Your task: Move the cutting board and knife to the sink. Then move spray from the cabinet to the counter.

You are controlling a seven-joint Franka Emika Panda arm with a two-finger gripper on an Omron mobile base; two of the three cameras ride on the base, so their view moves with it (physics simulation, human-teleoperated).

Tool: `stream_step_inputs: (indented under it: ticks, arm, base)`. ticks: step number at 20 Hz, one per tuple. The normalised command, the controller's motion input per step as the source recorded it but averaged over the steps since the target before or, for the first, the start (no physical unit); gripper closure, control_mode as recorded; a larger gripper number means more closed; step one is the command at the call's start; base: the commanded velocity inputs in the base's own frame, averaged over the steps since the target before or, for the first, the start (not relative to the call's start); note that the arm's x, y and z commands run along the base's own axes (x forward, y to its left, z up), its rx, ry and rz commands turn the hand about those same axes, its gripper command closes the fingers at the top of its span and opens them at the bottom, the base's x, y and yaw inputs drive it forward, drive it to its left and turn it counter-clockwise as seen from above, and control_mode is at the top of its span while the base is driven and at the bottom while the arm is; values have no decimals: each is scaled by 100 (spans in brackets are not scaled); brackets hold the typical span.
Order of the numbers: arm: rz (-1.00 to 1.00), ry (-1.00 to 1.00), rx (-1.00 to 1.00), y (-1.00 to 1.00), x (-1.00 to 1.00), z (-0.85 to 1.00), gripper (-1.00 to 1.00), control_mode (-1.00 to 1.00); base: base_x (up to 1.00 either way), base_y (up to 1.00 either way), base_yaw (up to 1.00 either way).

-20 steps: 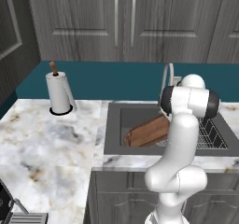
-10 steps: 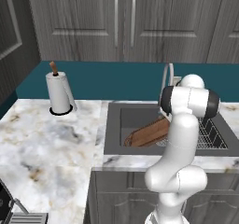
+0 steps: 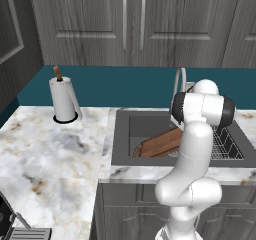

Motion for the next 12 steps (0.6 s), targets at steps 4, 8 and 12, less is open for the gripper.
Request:
stream_step_inputs:
  ticks: [4, 8, 12]
  arm:
    - [3, 0, -8, -17, 1, 0, -100, -100]
    - [0, 0, -11, -12, 0, 1, -100, -100]
    - [0, 0, -12, -7, 0, 9, -100, -100]
  base:
    - [0, 0, 0]
    - [0, 0, 0]
    - [0, 0, 0]
